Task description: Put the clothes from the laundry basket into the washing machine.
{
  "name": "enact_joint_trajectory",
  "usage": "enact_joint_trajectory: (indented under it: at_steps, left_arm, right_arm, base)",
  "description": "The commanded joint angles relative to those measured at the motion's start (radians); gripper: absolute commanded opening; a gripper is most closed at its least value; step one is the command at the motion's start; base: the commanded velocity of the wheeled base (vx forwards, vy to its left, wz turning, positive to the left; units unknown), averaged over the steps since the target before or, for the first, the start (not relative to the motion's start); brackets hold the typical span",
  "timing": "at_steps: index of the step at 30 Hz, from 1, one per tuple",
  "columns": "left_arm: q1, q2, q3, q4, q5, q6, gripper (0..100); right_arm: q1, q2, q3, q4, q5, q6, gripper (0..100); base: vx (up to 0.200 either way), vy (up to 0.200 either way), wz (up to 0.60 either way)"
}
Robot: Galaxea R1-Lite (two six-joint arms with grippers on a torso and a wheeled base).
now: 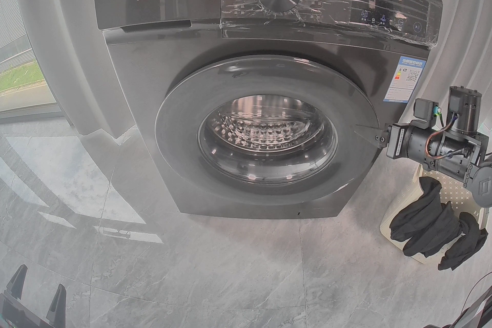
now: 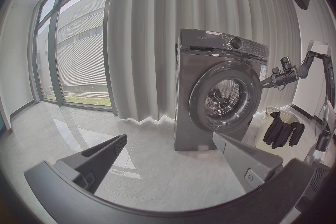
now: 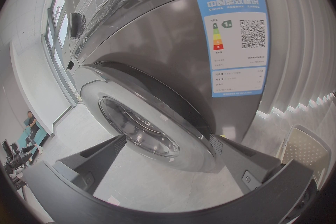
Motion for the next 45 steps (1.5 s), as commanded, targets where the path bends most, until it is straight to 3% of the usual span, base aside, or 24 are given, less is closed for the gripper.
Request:
enact_joint_trajectory:
  at_steps: [1,6,14,17,24,28,29,45]
  left_arm:
    - [0.0,-0.015,0.016,0.0,0.0,0.0,100]
    - [0.0,-0.015,0.016,0.0,0.0,0.0,100]
    - [0.0,-0.015,0.016,0.0,0.0,0.0,100]
    - [0.0,-0.015,0.016,0.0,0.0,0.0,100]
    - [0.0,-0.015,0.016,0.0,0.0,0.0,100]
    - [0.0,-0.015,0.016,0.0,0.0,0.0,100]
    - [0.0,-0.015,0.016,0.0,0.0,0.0,100]
    - [0.0,-0.015,0.016,0.0,0.0,0.0,100]
  right_arm:
    - [0.002,0.041,-0.035,-0.001,0.002,-0.002,100]
    - [0.007,0.081,-0.095,0.01,0.002,-0.003,100]
    - [0.051,0.078,-0.066,0.011,0.034,-0.002,100]
    - [0.054,0.022,0.015,0.008,0.088,-0.008,100]
    - [0.085,-0.194,0.201,0.011,0.134,-0.022,100]
    - [0.139,-0.326,0.296,0.013,0.157,-0.025,100]
    - [0.182,-0.366,0.324,0.014,0.157,-0.023,100]
    - [0.214,-0.372,0.35,0.013,0.161,-0.014,100]
  base:
    - [0.0,0.0,0.0]
    - [0.0,0.0,0.0]
    - [0.0,0.0,0.0]
    - [0.0,0.0,0.0]
    - [0.0,0.0,0.0]
    - [0.0,0.0,0.0]
    - [0.0,0.0,0.0]
    - [0.0,0.0,0.0]
